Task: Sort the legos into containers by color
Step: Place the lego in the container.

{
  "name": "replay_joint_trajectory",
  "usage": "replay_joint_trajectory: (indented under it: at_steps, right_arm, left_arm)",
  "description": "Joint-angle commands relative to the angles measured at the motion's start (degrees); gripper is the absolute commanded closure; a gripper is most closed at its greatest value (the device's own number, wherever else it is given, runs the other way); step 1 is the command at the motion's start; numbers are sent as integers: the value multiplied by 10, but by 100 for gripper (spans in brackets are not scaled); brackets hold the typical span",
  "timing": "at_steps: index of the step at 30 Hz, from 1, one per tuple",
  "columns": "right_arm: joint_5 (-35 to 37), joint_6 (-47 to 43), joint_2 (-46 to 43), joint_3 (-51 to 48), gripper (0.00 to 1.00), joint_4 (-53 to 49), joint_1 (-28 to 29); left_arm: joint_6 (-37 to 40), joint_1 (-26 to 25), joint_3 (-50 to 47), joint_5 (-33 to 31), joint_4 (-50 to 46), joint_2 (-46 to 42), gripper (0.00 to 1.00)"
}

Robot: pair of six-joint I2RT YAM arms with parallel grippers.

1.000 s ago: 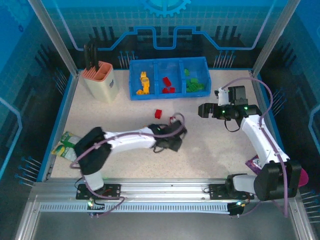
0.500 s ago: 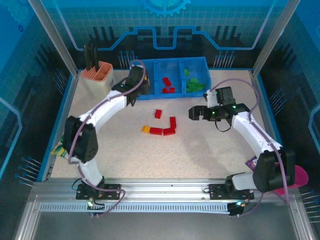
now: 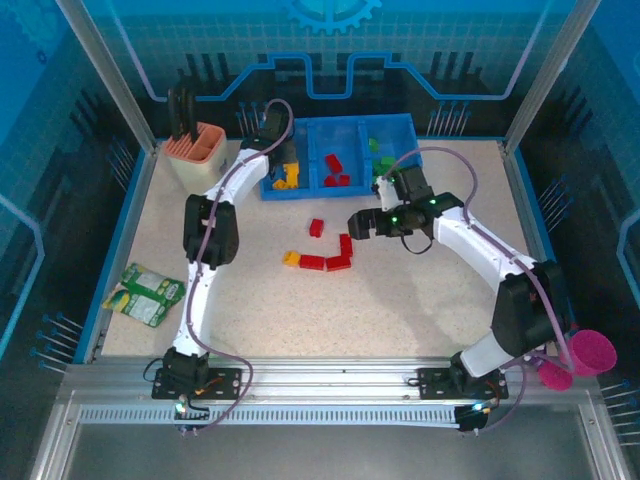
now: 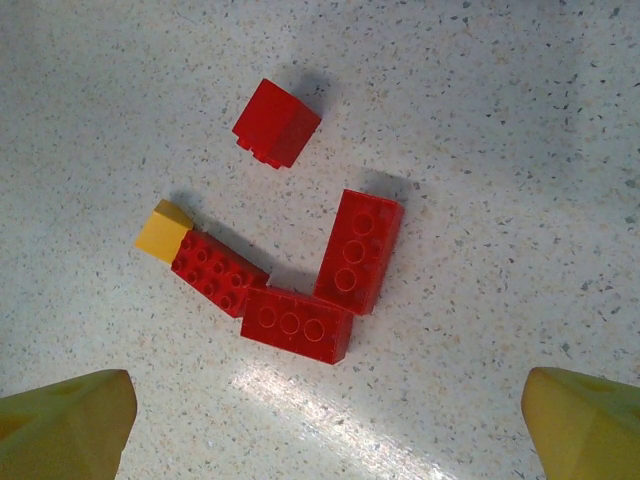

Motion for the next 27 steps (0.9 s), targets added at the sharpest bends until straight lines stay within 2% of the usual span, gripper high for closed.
replay_joint_trajectory:
  at_steps: [1, 3, 6, 8, 15, 18, 27]
  right_arm:
    - [12, 6, 22, 18, 0, -15, 13]
    - [14, 9, 38, 23, 0, -12, 17]
    - [28, 14, 62, 35, 0, -10, 26]
    - [39, 14, 78, 43, 0, -4, 33]
    - [95, 8, 160, 107, 1, -40, 60]
    - [123, 9, 188, 130, 2, -60, 67]
    - [138, 22, 207, 134, 2, -68, 79]
  left_arm:
    - [4, 3, 50, 22, -37, 14, 69]
    - [1, 3, 49, 25, -37, 16, 62]
    - [0, 3, 42, 27, -35, 13, 45]
    - [2, 3, 31, 25, -30, 7, 40]
    - [4, 2, -12, 45, -7, -44, 36]
    - [12, 1, -45, 54, -7, -94, 35]
    - [72, -7, -326, 6, 44, -359, 31]
